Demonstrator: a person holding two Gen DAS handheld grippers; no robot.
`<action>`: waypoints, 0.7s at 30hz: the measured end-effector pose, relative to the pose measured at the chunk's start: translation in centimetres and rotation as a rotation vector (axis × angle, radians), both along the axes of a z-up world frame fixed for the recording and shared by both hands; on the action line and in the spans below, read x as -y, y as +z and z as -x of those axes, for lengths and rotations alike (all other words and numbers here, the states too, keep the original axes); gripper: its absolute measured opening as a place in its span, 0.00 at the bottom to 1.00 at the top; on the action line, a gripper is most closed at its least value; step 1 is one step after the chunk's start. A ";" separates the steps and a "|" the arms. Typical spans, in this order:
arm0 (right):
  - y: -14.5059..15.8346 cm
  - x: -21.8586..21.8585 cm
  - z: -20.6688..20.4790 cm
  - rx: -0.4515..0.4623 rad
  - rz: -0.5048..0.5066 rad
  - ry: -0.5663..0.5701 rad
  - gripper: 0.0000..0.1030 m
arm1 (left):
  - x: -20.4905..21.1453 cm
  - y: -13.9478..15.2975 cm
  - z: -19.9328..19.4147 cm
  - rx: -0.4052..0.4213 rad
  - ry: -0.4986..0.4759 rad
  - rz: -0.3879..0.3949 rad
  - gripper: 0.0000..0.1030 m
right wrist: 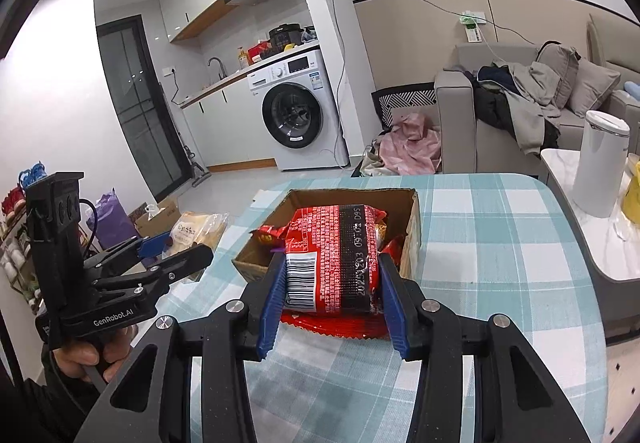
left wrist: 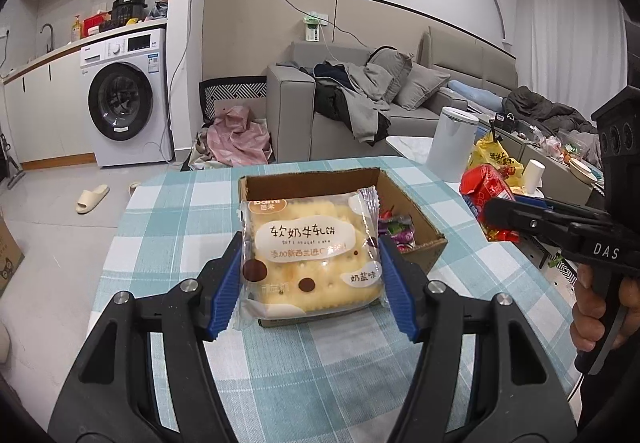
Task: Organize snacks
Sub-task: 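Lift both held packets and carry them over the cardboard box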
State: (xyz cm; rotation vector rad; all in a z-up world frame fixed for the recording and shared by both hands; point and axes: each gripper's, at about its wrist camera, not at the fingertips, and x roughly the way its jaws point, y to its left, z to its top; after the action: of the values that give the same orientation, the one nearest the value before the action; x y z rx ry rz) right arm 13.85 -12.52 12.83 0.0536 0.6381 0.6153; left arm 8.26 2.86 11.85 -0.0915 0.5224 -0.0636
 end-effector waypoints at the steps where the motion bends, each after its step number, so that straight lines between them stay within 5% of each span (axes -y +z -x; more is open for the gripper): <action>1: 0.1 -0.1 -0.2 0.001 -0.001 -0.002 0.44 | 0.0 0.2 -0.3 0.002 -0.002 -0.004 0.59; 21: 1.7 -1.7 -5.6 -0.015 -0.022 -0.056 0.44 | -1.9 1.0 -7.3 0.005 0.039 -0.018 0.59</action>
State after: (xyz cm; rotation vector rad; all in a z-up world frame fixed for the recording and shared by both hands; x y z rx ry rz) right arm 19.43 -10.84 14.56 0.0961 0.6430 0.5680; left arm 15.59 4.81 12.84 -0.0836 0.5159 -0.0205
